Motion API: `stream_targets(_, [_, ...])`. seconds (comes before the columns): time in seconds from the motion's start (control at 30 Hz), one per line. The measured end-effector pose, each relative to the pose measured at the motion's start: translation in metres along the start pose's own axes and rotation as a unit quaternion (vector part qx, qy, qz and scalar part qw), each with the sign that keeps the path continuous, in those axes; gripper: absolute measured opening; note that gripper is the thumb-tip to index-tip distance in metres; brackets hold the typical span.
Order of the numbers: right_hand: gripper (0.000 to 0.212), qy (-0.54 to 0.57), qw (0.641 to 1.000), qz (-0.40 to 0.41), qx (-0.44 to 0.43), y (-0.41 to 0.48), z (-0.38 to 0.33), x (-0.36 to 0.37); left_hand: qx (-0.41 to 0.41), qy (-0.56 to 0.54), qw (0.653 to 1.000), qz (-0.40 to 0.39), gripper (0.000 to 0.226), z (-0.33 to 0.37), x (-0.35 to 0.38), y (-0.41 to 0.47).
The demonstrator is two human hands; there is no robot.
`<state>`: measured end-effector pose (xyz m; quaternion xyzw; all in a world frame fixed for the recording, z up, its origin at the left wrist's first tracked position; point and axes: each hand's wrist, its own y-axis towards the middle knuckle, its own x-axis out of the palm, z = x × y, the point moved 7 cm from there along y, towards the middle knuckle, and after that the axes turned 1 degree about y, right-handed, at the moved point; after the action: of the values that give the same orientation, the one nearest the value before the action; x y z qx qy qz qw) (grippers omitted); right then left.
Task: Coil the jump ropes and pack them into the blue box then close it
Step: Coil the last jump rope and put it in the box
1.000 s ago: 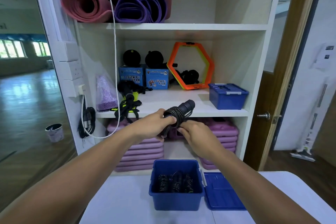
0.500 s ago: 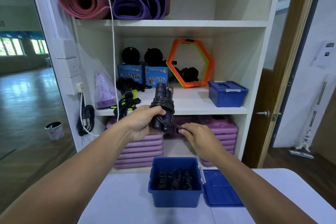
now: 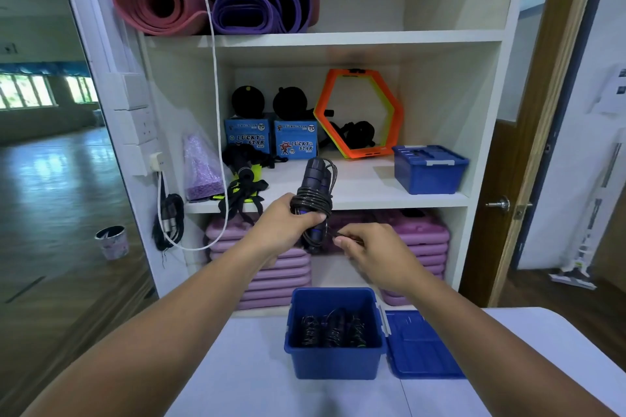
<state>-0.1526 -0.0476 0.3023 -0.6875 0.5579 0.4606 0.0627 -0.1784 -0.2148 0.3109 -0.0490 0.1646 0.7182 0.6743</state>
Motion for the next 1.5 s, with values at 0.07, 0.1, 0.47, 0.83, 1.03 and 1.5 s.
stream_targets(0.07, [0.036, 0.031, 0.999, -0.022, 0.016, -0.005, -0.001, 0.001, 0.011, 0.017, 1.0, 0.012, 0.028, -0.002, 0.0, 0.0])
stream_targets(0.1, [0.034, 0.036, 0.999, -0.031, 0.022, -0.007, -0.002, 0.001, 0.018, 0.034, 0.999, 0.017, 0.029, -0.003, 0.0, -0.001])
stream_targets(0.47, [0.012, -0.153, 0.985, -0.073, 0.011, -0.003, -0.014, -0.024, 0.138, 0.31, 0.94, -0.021, 0.044, 0.008, 0.022, -0.007])
stream_targets(0.83, [0.01, -0.115, 0.983, -0.143, 0.016, 0.009, -0.011, -0.049, 0.17, 0.347, 0.912, -0.137, 0.039, 0.018, 0.033, -0.018])
stream_targets(1.03, [0.012, -0.038, 0.987, -0.158, 0.016, 0.013, -0.014, -0.058, 0.195, 0.352, 0.896, -0.186, 0.047, 0.023, 0.036, -0.028])
stream_targets(1.5, [0.011, 0.089, 0.995, -0.039, 0.011, 0.02, -0.009, -0.064, 0.145, 0.107, 0.958, -0.221, 0.043, 0.028, 0.027, -0.029])
